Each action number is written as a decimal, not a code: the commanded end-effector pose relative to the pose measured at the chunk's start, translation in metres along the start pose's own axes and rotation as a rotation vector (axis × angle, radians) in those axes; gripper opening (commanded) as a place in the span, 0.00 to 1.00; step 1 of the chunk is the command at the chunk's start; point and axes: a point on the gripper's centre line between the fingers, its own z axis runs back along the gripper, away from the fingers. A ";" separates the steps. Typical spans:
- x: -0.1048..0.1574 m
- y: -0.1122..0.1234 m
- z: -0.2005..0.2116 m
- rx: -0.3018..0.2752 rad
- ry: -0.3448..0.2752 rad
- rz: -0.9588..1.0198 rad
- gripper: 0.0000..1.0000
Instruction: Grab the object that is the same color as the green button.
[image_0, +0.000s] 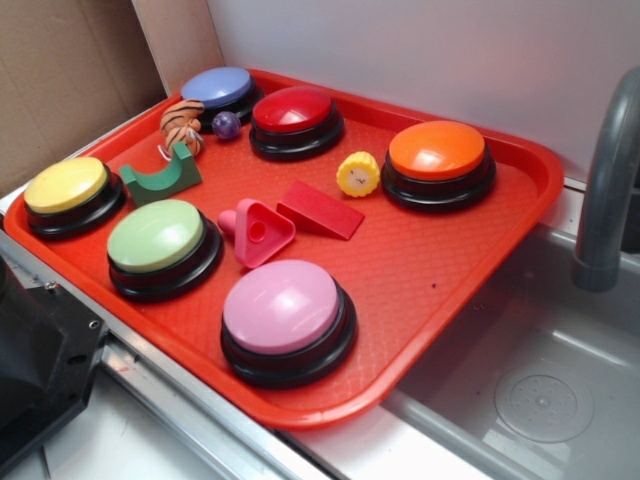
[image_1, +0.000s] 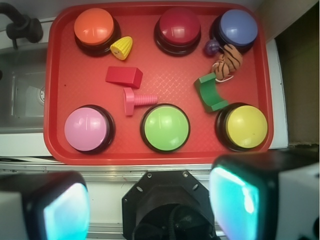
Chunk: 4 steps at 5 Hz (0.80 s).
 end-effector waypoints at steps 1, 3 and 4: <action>0.000 0.000 0.000 0.000 0.000 0.000 1.00; 0.025 0.032 -0.029 0.068 0.001 -0.006 1.00; 0.032 0.057 -0.056 0.062 0.023 0.002 1.00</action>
